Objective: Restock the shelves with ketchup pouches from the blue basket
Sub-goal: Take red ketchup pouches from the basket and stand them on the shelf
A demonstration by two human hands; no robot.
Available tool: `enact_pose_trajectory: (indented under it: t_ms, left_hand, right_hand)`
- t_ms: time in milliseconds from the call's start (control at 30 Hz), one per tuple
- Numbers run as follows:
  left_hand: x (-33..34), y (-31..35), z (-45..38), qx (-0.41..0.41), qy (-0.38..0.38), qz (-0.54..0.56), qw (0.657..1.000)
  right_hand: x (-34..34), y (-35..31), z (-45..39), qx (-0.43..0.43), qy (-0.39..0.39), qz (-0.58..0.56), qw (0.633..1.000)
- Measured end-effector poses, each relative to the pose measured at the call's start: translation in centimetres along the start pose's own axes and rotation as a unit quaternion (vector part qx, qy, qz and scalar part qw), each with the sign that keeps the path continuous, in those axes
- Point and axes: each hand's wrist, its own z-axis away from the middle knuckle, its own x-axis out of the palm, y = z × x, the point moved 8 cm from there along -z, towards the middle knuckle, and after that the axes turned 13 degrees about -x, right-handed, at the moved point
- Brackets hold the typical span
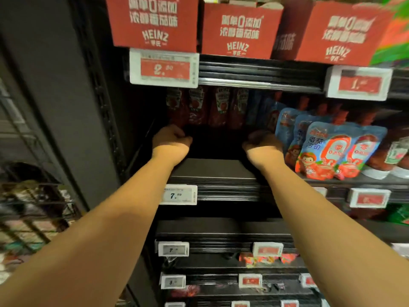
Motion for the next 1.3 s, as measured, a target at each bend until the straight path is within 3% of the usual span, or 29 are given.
enact_pose_trajectory:
  t_ms: [100, 300, 433, 567, 633, 700, 833, 1000, 1167, 1300]
  left_hand:
    - [-1.1, -1.0, 1.7, 0.004, -0.015, 0.017, 1.000]
    - [-4.3, -2.9, 6.4, 0.001, 0.022, 0.037, 0.999]
    - [-5.3, -3.5, 11.5, 0.044, 0.080, 0.050, 0.995]
    - [-5.3, -3.7, 19.3, 0.151, 0.148, 0.010, 0.977]
    - [-4.3, -5.8, 22.8, 0.145, 0.164, 0.001, 0.976]
    - [-2.0, -9.5, 25.5, 0.088, 0.129, 0.008, 0.988]
    - [4.5, -20.3, 31.5, -0.132, -0.007, -0.014, 0.991]
    - [11.3, -31.6, 41.5, -0.333, -0.135, -0.036, 0.933]
    - [15.6, -41.1, 49.4, -0.446, -0.228, -0.132, 0.856]
    - [18.2, -46.8, 53.4, -0.515, -0.248, -0.115, 0.813]
  right_hand:
    - [-1.4, 1.1, 2.1, 0.022, 0.004, -0.026, 0.999]
    - [-3.7, 0.8, 5.3, -0.026, 0.005, -0.046, 0.999]
    - [-6.0, -0.5, 8.7, -0.148, 0.024, -0.120, 0.981]
    - [-8.6, 1.0, 15.0, -0.289, 0.049, -0.147, 0.945]
    - [-8.9, 4.1, 18.5, -0.305, 0.037, -0.161, 0.938]
    - [-8.0, 8.0, 21.7, -0.292, 0.000, -0.166, 0.942]
    - [-2.8, 17.7, 27.9, -0.164, -0.141, -0.178, 0.960]
    - [5.0, 28.7, 38.4, 0.064, -0.339, -0.161, 0.925]
    - [9.2, 35.5, 47.7, 0.238, -0.373, -0.143, 0.885]
    - [12.8, 38.6, 53.8, 0.363, -0.390, -0.164, 0.830]
